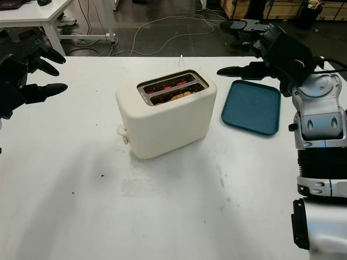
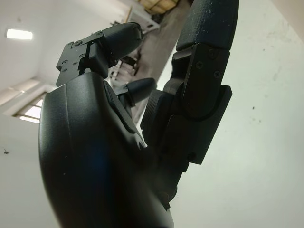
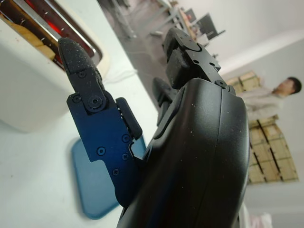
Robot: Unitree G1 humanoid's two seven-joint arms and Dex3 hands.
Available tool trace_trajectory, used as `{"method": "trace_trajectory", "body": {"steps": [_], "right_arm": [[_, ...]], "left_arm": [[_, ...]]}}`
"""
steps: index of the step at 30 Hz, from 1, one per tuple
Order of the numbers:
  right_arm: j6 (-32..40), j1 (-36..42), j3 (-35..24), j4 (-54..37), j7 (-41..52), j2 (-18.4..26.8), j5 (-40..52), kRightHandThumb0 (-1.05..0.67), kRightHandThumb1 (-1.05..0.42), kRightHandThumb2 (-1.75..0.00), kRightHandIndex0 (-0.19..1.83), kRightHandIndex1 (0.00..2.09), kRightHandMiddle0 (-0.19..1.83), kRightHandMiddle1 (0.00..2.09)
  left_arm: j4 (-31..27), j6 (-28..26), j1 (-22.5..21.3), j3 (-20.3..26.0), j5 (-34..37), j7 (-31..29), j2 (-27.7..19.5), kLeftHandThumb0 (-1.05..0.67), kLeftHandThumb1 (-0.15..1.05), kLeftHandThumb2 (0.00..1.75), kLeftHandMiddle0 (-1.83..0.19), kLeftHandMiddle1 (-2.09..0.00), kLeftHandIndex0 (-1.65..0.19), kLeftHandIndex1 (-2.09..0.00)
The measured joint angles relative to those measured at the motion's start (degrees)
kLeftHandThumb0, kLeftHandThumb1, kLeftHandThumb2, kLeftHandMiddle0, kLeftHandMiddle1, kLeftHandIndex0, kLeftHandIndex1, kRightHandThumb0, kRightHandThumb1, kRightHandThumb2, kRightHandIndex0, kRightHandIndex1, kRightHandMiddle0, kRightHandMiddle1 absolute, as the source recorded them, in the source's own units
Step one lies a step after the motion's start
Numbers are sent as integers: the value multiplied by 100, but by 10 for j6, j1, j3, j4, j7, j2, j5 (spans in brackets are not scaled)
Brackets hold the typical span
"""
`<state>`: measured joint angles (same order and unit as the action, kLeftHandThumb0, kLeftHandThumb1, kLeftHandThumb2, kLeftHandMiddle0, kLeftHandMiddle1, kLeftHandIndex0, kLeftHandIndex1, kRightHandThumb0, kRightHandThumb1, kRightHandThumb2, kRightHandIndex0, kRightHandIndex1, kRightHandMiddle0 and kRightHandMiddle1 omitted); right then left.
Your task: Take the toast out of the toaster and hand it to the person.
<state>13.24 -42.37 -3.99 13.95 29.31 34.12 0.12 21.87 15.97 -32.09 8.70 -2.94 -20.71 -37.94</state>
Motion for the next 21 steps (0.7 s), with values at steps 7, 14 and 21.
{"method": "trace_trajectory", "body": {"steps": [7, 14, 21], "right_arm": [[-10, 0, 0, 5, 6, -1, 8, -54, -70, 0, 0, 74, 40, 0], [-15, 0, 0, 10, 6, -1, 8, -51, -70, 0, 0, 75, 41, 1], [-15, 0, 0, 9, 5, -1, 6, -52, -70, 0, 0, 73, 40, 1]], "left_arm": [[0, 0, 0, 0, 0, 0, 0, -105, 92, 15, 0, -162, 0, -151], [-1, -4, 0, 0, 1, 0, 2, -105, 92, 14, 0, -162, 0, -152], [-1, -6, 0, 1, 1, 0, 2, -105, 92, 14, 0, -162, 0, -151]]}}
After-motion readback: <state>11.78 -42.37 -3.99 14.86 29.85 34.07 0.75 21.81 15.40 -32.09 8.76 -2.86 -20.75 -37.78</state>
